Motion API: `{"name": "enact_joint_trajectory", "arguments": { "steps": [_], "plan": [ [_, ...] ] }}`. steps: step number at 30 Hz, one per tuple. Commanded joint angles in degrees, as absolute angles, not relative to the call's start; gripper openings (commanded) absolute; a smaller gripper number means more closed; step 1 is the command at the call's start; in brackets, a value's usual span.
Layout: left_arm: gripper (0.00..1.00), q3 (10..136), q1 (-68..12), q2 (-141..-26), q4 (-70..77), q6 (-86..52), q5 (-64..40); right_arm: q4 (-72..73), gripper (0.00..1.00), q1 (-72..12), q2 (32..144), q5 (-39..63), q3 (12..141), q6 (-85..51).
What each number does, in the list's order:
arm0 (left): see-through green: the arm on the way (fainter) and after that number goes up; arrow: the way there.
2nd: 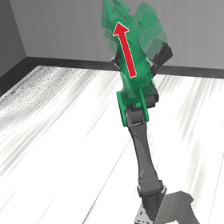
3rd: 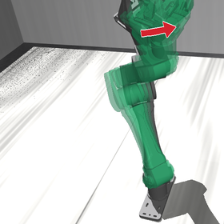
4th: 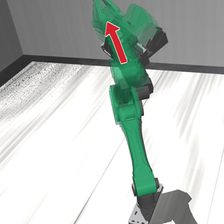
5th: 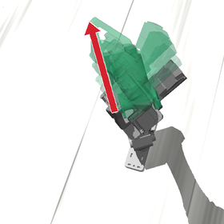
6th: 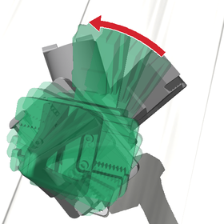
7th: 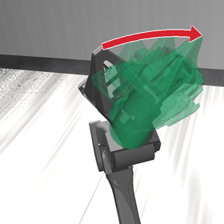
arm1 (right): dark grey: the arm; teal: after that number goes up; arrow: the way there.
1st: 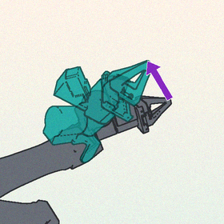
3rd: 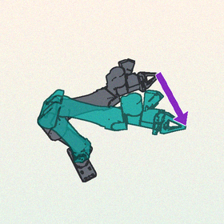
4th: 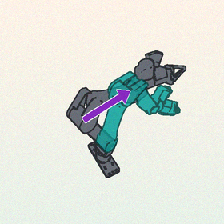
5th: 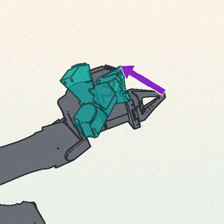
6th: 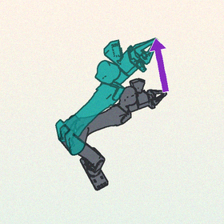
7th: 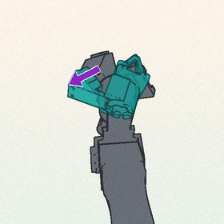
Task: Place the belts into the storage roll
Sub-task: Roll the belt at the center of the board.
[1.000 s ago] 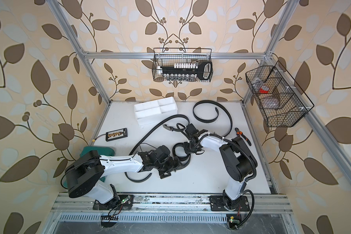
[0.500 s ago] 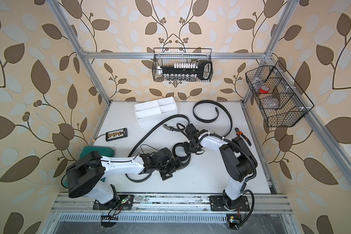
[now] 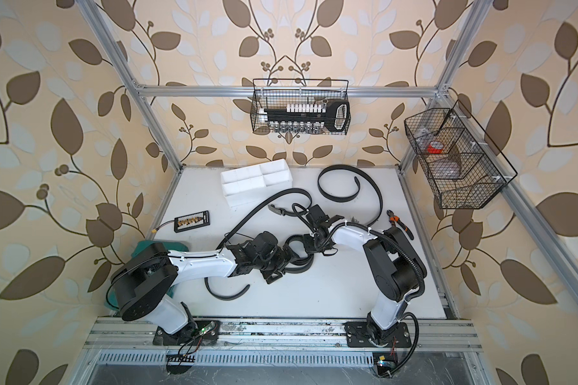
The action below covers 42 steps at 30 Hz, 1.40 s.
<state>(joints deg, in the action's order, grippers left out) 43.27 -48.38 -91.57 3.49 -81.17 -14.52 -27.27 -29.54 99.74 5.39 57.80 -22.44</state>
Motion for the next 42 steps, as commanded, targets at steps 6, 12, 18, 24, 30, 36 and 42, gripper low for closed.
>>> {"name": "enact_joint_trajectory", "arguments": {
  "steps": [6, 12, 18, 24, 30, 36, 42],
  "plan": [
    [0.99, 47.1, -46.6, -96.9, 0.4, -76.8, -14.9, -30.8, 0.00, -29.5, 101.2, 3.4, 54.1, -21.9],
    [0.99, 49.1, -46.5, -100.4, 0.5, -75.0, -16.1, -31.4, 0.00, -30.0, 100.9, 3.2, 54.2, -21.5],
    [0.99, 51.8, -45.9, -101.6, -5.4, -70.0, -14.5, -33.0, 0.00, -30.6, 100.4, 1.6, 54.7, -20.6],
    [0.98, 53.1, -44.7, -101.5, -11.1, -64.9, -11.6, -34.7, 0.00, -30.6, 99.8, -0.6, 55.2, -19.6],
    [0.94, 55.4, -43.5, -103.7, -13.8, -61.1, -10.9, -35.6, 0.00, -30.9, 98.9, -1.8, 55.5, -18.1],
    [0.85, 57.9, -43.5, -106.6, -15.7, -58.5, -11.2, -36.3, 0.00, -31.4, 98.5, -2.4, 55.7, -17.3],
    [0.79, 59.1, -43.7, -109.2, -17.7, -56.3, -11.2, -36.3, 0.00, -32.7, 98.6, -2.6, 56.5, -17.2]
  ]
}}
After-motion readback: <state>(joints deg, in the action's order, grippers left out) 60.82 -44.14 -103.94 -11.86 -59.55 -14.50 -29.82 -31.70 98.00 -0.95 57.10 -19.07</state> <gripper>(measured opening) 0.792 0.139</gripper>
